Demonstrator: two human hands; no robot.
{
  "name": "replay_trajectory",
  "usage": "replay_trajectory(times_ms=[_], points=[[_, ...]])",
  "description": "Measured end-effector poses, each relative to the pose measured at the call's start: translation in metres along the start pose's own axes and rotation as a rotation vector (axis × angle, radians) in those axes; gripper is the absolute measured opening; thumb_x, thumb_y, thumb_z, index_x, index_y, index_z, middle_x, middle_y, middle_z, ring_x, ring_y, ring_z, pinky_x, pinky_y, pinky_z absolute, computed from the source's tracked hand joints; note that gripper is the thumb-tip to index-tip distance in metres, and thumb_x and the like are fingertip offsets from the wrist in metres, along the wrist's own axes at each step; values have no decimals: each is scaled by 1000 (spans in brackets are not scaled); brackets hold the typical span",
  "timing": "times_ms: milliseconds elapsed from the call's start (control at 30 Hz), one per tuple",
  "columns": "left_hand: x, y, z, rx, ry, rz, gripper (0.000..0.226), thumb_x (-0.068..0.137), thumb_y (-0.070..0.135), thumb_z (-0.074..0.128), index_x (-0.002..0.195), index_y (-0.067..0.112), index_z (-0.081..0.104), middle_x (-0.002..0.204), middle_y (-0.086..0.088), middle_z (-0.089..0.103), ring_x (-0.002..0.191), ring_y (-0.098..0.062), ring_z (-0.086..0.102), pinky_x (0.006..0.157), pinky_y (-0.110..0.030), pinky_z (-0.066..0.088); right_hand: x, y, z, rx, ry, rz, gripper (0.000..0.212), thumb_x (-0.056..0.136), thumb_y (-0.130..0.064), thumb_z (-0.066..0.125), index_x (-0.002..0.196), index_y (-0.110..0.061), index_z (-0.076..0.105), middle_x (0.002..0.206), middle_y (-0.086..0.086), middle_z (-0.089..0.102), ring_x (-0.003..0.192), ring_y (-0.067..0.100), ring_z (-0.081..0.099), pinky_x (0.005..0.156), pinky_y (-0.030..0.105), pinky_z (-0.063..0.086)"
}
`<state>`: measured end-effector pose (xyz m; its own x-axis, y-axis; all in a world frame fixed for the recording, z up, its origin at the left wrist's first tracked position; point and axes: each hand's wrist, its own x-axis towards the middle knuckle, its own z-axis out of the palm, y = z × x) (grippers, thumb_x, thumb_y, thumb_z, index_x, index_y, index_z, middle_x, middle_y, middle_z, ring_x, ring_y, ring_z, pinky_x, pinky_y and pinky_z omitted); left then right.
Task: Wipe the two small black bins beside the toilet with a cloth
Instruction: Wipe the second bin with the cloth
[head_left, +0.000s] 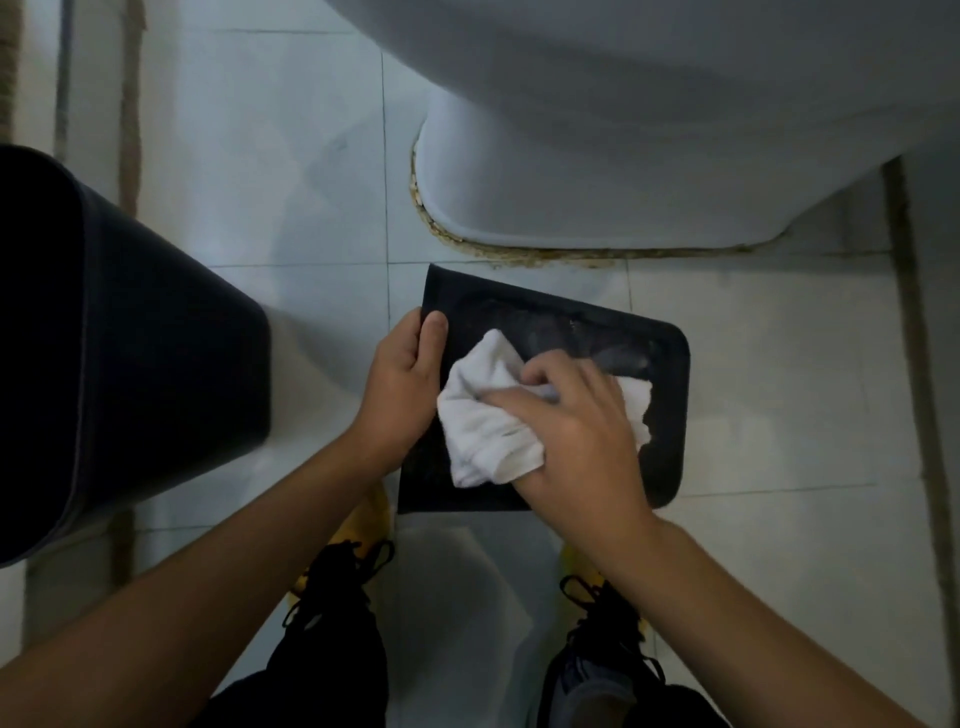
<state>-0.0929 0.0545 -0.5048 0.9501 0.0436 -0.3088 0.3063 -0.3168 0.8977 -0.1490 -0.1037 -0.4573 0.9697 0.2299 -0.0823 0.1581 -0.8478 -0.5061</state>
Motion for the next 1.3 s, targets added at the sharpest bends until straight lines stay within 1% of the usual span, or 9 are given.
replay_trajectory(times_ms=[200, 300, 467, 700, 767, 833, 900, 1000, 1300], points=[[1, 5, -1, 0, -31, -5, 33, 106, 23, 38, 75, 20, 49, 70, 5, 54, 61, 5, 51, 58, -11, 40, -3, -16, -83, 905, 6, 436, 23, 84, -8, 69, 80, -31, 73, 76, -15, 73, 68, 3, 70, 54, 16, 51], [2, -2, -4, -22, -52, -8, 29, 105, 22, 40, 90, 3, 57, 86, -14, 65, 78, -15, 61, 69, -34, 50, -4, -5, -102, 1309, 26, 541, 36, 66, -8, 64, 100, -19, 70, 85, -2, 74, 74, 13, 71, 52, 20, 50], [-1, 4, -4, -46, -64, -57, 31, 106, 28, 37, 83, 18, 56, 76, 4, 60, 68, 0, 57, 60, -17, 48, 10, 41, -66, 812, -70, 867, 31, 88, -10, 62, 118, -16, 66, 107, 4, 72, 99, 24, 68, 79, 34, 53], [-5, 9, -4, -54, -54, -102, 39, 105, 34, 36, 90, 5, 57, 84, -14, 62, 75, -17, 61, 69, -40, 55, -8, 29, -37, 147, 260, 565, 76, 98, -4, 48, 156, -33, 8, 132, -1, 37, 72, 10, 52, 60, 27, 48], [-6, 10, -5, -73, -57, -134, 42, 105, 37, 37, 96, 2, 58, 93, -21, 62, 82, -26, 64, 76, -50, 56, -16, 24, -25, 66, 236, 452, 65, 101, -25, 50, 155, -38, 16, 147, 8, 27, 107, 28, 56, 84, 42, 56], [-10, 13, -7, -98, -81, -197, 44, 104, 42, 35, 102, 6, 61, 98, -19, 64, 90, -27, 66, 82, -51, 56, -21, 22, -14, -38, 98, 459, 65, 94, -62, 47, 152, -41, 27, 158, 13, 13, 140, 37, 31, 108, 55, 41], [-25, 12, -9, -88, -101, -238, 45, 104, 45, 31, 104, 11, 61, 100, -14, 65, 93, -18, 66, 85, -40, 58, -24, 24, -2, -188, 32, 411, 83, 83, -81, 42, 153, -37, 31, 159, 21, 12, 144, 41, 22, 109, 57, 34], [-63, 13, -9, -58, -93, -276, 44, 106, 33, 27, 101, 3, 58, 92, -13, 60, 75, 8, 60, 65, -6, 48, -20, 31, 9, -189, 94, 365, 73, 87, -68, 50, 149, -31, 40, 151, 25, 26, 133, 42, 35, 105, 55, 39], [-60, -14, -15, -156, -87, -140, 25, 101, -3, 39, 93, 8, 60, 80, 6, 70, 77, 1, 66, 68, -14, 52, -22, -11, 49, -174, 89, -188, 56, 88, -39, 60, 140, -16, 55, 126, 20, 40, 104, 39, 57, 77, 47, 56]])
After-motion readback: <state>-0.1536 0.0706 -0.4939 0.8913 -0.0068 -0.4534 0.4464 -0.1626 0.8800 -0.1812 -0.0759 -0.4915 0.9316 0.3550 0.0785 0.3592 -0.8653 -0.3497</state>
